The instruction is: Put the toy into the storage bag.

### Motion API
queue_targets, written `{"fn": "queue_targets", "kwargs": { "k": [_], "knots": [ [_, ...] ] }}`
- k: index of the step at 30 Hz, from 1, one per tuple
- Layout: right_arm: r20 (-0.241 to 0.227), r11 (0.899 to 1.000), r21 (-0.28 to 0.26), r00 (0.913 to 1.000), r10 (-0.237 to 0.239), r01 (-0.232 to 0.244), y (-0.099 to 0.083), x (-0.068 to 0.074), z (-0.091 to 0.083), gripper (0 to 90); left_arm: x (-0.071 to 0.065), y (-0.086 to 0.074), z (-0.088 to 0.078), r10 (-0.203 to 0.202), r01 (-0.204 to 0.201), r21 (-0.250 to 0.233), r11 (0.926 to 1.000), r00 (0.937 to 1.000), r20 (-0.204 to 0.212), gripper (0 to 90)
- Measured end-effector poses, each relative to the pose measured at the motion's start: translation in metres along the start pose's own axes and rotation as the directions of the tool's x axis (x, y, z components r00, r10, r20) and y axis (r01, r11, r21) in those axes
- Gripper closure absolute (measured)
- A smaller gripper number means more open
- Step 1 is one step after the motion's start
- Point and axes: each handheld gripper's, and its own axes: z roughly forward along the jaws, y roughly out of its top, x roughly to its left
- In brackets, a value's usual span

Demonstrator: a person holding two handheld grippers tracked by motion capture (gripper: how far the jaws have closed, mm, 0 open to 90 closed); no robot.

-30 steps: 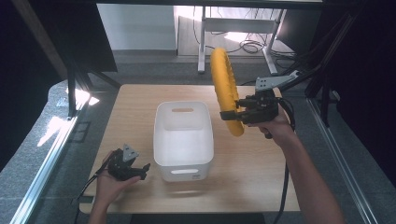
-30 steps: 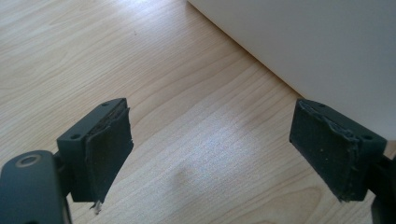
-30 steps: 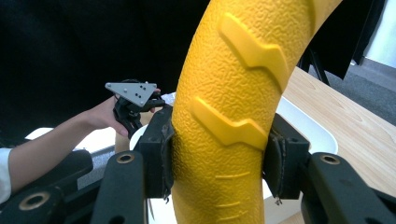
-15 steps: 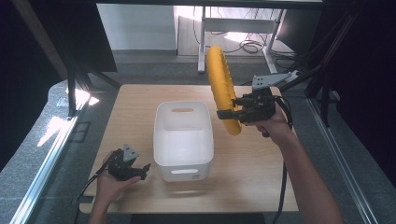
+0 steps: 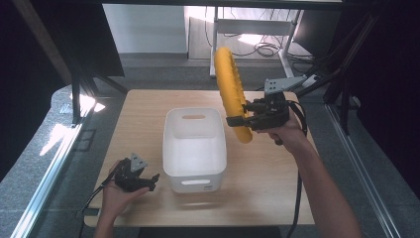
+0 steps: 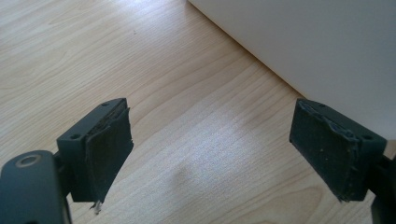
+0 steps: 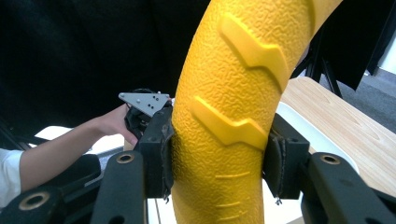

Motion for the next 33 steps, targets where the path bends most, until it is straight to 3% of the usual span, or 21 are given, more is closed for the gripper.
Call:
{"fn": "queue_targets", "kwargs": {
  "k": [15,33],
  "knots": [
    [-0.032,1.0,-0.008,0.9994,-0.009,0.008,0.007,0.005,0.005,51.2,0.0,0.0,0.001,0.005,-0.005,0.005,1.0,1.0,0.0,13.1],
    [-0.08,0.999,-0.019,0.9957,-0.047,0.046,0.021,0.022,0.01,51.2,0.0,0.0,0.001,0.004,-0.004,0.006,1.0,1.0,0.002,13.2]
  ]
}}
